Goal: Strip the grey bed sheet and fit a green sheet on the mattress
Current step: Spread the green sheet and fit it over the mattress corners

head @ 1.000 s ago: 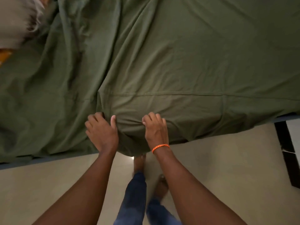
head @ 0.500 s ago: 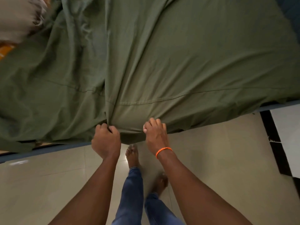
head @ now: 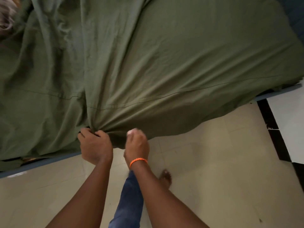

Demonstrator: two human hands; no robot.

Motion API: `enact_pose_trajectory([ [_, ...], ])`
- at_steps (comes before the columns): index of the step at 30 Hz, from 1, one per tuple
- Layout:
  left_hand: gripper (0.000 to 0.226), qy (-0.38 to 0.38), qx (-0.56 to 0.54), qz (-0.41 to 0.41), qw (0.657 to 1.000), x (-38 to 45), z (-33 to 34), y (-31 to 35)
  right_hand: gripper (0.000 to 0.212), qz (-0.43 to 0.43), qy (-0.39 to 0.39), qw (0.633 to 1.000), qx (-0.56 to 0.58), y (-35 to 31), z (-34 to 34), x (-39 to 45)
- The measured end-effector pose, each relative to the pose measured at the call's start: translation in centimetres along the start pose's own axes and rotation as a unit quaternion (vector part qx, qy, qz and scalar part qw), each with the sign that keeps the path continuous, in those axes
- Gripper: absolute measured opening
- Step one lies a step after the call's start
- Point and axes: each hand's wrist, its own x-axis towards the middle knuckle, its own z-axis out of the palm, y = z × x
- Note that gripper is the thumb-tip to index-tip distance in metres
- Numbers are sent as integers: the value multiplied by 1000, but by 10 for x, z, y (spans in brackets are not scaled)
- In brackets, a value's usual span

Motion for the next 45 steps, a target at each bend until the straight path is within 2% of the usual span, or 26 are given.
enact_pose_trajectory([
  [2,38,7,4,14,1000,2,3,6,45,107,88,989,55,-9,-22,24],
  [4,44,11,0,10,1000,6,8,8,49,150,99,983,27,-19,-38,48],
  [6,38,4,-7,12,1000,11,11,7,52,177,87,980,-10,-26,-44,65],
  [8,32,-4,-7,27,1000,14,11,5,40,204,78,976,5,-28,-42,74],
  [10,31,-4,-6,40,999,17,7,2,30,213,89,972,52,-29,-41,75],
  [14,29,11,6,41,999,12,1,-9,29,182,118,975,44,-21,-37,53],
  [18,26,11,6,8,1000,-1,3,-18,36,156,97,981,66,-4,-32,40],
  [22,22,-4,-54,-105,993,-9,0,4,19,126,-12,979,157,14,-40,55],
  [24,25,13,-89,-100,991,-16,-6,23,17,143,-50,961,231,25,-47,58],
  [26,22,0,-155,-71,985,-32,-7,41,23,197,-45,934,295,36,-54,59],
  [27,27,-38,-233,-86,968,-43,-3,48,24,228,-27,919,322,41,-57,59],
  [29,44,-157,-399,-167,888,-67,12,62,23,271,25,889,368,51,-62,63],
  [31,44,-274,-474,-256,796,-86,36,78,20,293,67,862,408,62,-68,75],
  [33,38,-334,-503,-351,715,-96,58,95,17,307,98,834,448,73,-76,93],
  [35,35,-317,-539,-449,639,-95,77,112,11,324,107,805,486,86,-85,112],
  [37,37,-272,-570,-508,586,-87,93,127,12,344,111,772,523,97,-94,125],
  [41,46,-174,-597,-599,505,-77,112,158,37,391,132,711,569,112,-109,148],
  [45,55,-80,-585,-675,442,-67,124,184,40,416,177,673,585,117,-121,176],
])
